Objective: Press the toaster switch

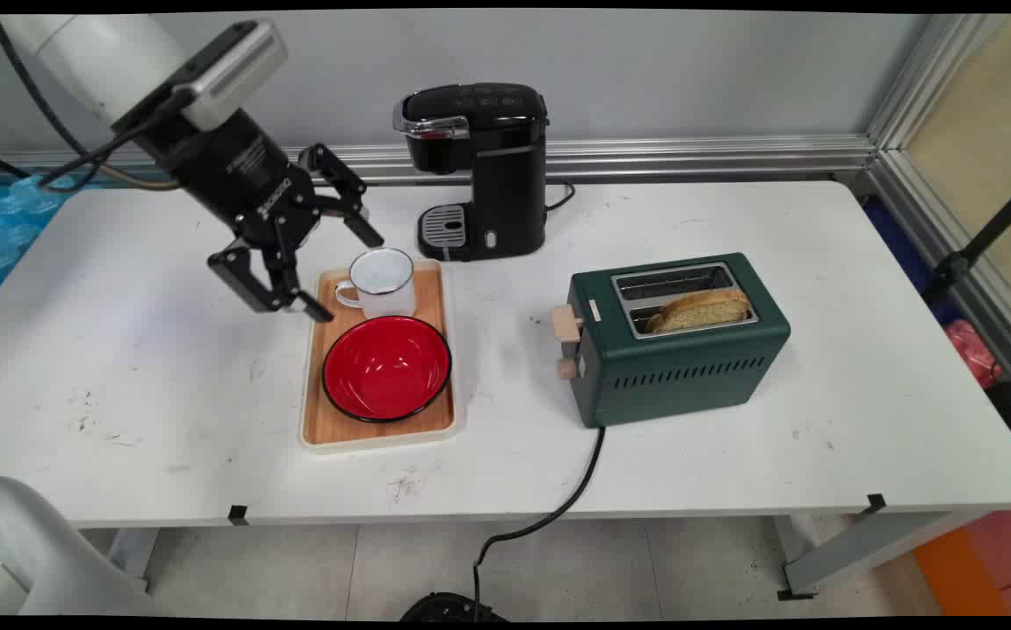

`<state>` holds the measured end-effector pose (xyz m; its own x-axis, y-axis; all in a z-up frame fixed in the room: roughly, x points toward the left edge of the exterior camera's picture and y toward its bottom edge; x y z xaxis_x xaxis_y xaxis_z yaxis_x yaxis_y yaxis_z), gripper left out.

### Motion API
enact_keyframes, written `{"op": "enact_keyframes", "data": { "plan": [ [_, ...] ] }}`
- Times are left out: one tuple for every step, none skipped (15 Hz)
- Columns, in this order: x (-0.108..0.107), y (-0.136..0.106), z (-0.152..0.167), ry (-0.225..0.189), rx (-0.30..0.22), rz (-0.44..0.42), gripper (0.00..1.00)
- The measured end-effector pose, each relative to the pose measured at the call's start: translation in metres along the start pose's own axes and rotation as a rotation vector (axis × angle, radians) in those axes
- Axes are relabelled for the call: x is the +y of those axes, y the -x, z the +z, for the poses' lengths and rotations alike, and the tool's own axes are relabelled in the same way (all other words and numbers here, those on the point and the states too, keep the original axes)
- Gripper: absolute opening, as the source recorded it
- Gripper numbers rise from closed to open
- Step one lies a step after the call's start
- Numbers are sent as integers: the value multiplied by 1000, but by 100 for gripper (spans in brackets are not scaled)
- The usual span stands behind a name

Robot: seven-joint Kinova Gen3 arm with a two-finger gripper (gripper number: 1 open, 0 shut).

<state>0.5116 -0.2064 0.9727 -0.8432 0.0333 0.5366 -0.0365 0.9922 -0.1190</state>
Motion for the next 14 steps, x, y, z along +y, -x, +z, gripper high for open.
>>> {"op": "enact_keyframes", "data": {
  "plan": [
    [-2, 0, 0, -15, 4, -38, 100],
    [-4, 1, 0, -28, 7, -73, 100],
    [-6, 2, 0, -42, 10, -107, 100],
    [-8, 3, -1, -53, 13, -133, 100],
    [-11, 4, -1, -70, 14, -173, 100],
    [-12, 6, -2, -82, 14, -199, 100],
    [-15, 9, -2, -100, 12, -237, 100],
    [-17, 11, -3, -112, 9, -263, 100],
    [-19, 14, -3, -130, 5, -301, 100],
    [-22, 17, -3, -149, 1, -342, 100],
    [-24, 18, -1, -163, 2, -374, 100],
    [-26, 17, 1, -170, 8, -402, 100],
    [-29, 13, 4, -177, 20, -434, 100],
    [-31, 7, 8, -175, 35, -461, 100]
  ]
}}
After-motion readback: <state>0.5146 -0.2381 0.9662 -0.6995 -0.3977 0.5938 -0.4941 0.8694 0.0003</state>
